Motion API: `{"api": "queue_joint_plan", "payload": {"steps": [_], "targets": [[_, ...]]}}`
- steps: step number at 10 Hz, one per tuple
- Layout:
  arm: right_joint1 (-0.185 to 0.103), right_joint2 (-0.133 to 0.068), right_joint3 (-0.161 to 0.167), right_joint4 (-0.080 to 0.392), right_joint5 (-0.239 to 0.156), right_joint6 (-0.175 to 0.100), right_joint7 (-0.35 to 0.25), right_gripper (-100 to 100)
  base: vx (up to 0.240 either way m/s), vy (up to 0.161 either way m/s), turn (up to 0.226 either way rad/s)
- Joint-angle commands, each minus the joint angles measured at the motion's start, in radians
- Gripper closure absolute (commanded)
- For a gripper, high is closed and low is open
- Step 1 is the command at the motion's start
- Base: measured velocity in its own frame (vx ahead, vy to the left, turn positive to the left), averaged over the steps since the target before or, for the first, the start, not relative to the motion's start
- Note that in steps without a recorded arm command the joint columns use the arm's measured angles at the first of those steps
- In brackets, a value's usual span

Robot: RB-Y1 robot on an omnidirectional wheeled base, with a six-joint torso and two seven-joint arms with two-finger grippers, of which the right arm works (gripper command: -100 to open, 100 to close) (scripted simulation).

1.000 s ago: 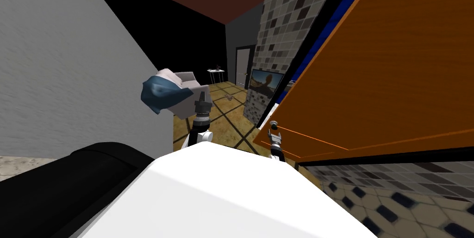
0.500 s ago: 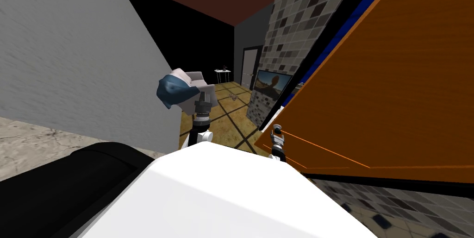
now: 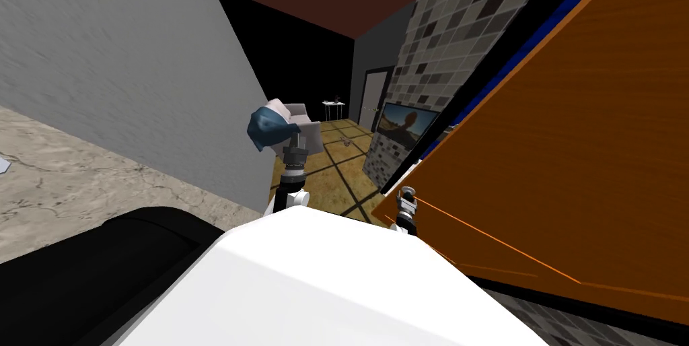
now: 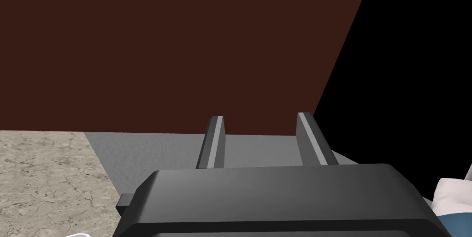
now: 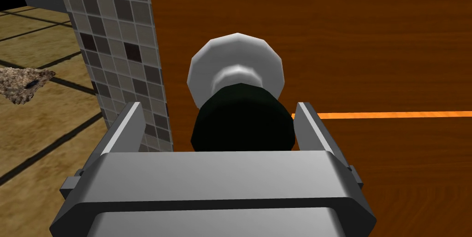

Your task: Pull the door open

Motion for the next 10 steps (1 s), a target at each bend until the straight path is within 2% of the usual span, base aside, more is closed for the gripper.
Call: {"api": "queue_joint_plan", "payload": {"steps": [1,3,4,5,10], "targets": [[0.010,0.012,-0.032,-0.011,-0.008,0.005,0.020,-100,-0.023,-0.089,0.237],[0.014,0.029,-0.070,-0.010,-0.016,0.007,0.041,-100,-0.020,-0.083,0.226],[0.019,0.025,-0.059,-0.023,-0.015,0.011,0.038,-100,-0.011,-0.036,0.027],[0.019,0.025,-0.059,-0.023,-0.015,0.011,0.038,100,0.002,0.002,-0.029],[0.019,0.025,-0.059,-0.023,-0.015,0.011,0.038,100,0.002,0.004,-0.003]]}}
